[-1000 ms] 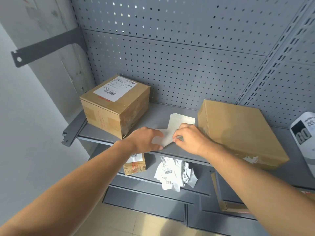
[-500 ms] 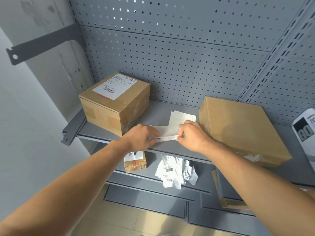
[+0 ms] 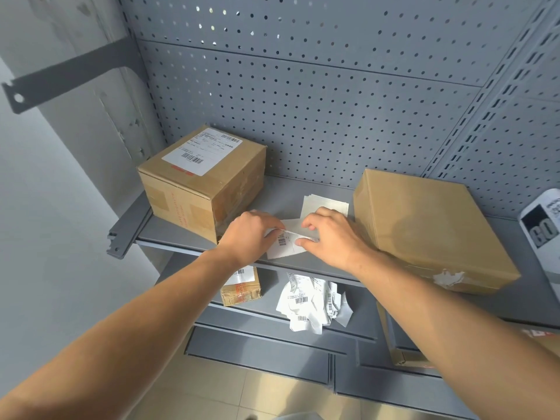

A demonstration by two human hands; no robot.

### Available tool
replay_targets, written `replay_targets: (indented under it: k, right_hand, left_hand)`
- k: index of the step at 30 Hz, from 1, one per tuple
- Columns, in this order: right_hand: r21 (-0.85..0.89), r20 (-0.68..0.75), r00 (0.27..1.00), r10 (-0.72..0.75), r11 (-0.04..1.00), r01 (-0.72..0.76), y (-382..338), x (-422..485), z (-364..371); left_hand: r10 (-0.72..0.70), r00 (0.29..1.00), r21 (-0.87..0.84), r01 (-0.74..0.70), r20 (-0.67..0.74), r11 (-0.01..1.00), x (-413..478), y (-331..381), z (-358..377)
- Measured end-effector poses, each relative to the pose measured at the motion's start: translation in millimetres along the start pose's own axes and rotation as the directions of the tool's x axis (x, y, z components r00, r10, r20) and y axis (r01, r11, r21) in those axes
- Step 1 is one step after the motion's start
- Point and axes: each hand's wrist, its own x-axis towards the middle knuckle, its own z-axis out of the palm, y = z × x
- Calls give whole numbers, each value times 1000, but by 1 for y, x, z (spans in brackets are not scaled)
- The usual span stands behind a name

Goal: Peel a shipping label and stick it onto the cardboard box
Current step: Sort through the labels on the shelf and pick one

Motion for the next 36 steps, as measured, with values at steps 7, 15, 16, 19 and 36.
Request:
replay_targets:
  k: [7,15,16,19,36]
  right_hand:
    - [24,-51,997,-49,998,51,-7,8,-2]
    - [167,-131,985,112,982,-89,-5,9,-6]
    - [171,-129,983,133,979,-110,-4,8,-8]
    - [194,-151,969,194,967,-163,4,6,-14]
    - [651,-44,851,523,662,-372,60,6,-67]
  left_hand:
    - [9,992,-80,-20,-125,997,-1,13,-1]
    - [-206,978,-176,209,33,962,-12,29,33]
    - [-189,978,-144,200,86,969,-12,28,36]
    - [-109,984,-71,120,144,990,-15,21,37]
    - [-78,991,26,76,109,997,-20,6,25]
